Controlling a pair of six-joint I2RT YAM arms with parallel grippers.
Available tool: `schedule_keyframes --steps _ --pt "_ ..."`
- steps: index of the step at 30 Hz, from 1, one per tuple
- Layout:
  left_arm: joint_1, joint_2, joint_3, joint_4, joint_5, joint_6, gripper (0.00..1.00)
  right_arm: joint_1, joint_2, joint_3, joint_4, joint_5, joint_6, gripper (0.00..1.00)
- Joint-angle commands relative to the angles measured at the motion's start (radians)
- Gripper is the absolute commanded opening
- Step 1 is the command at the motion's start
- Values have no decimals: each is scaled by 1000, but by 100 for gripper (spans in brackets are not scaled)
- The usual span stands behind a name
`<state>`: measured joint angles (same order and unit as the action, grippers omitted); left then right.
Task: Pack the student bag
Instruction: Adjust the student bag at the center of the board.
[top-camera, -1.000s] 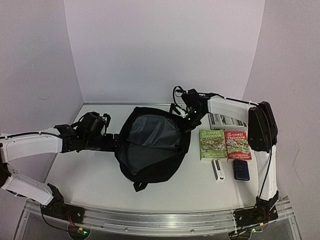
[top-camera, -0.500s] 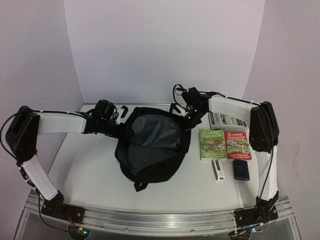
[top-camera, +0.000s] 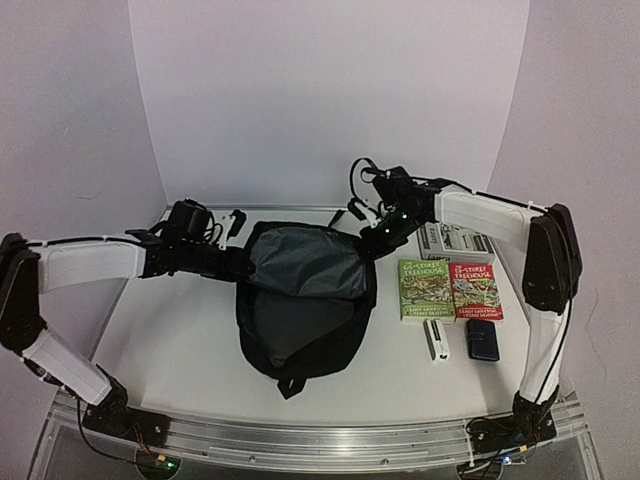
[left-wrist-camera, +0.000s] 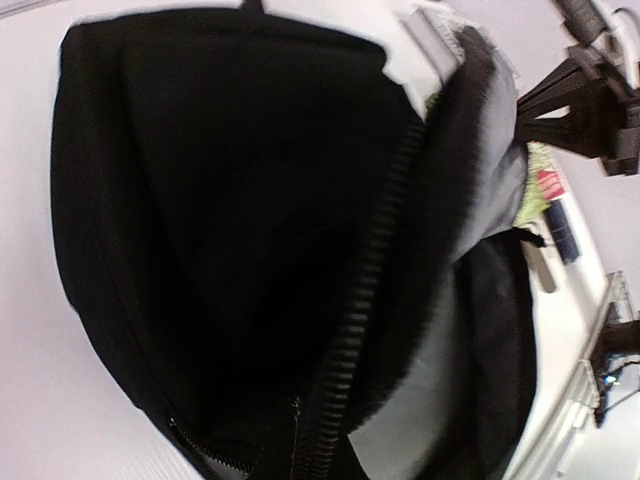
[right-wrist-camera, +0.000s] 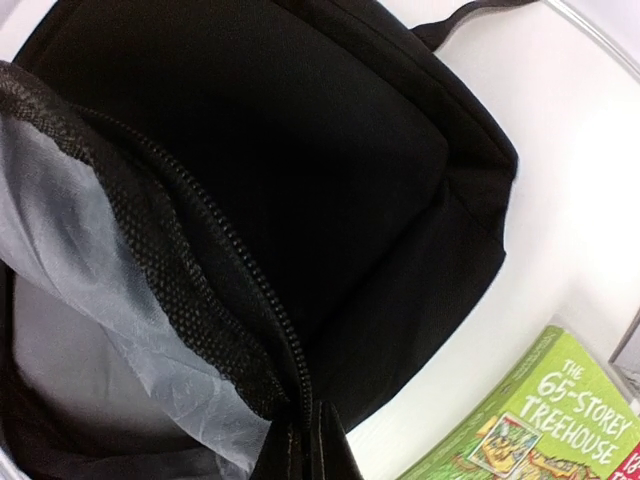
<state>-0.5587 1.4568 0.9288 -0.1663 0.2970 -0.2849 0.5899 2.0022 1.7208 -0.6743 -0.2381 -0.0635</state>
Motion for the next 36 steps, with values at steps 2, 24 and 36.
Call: schedule_keyframes --steps 2,24,36 --pt "16 -214 -39 -126 -88 -90 0 -18 -79 -9 -21 54 -20 0" --pt "194 304 80 -83 -34 -270 10 -16 337 227 -22 273 -66 14" --pt "194 95 114 -171 -111 -269 68 -20 100 228 -38 174 -35 88"
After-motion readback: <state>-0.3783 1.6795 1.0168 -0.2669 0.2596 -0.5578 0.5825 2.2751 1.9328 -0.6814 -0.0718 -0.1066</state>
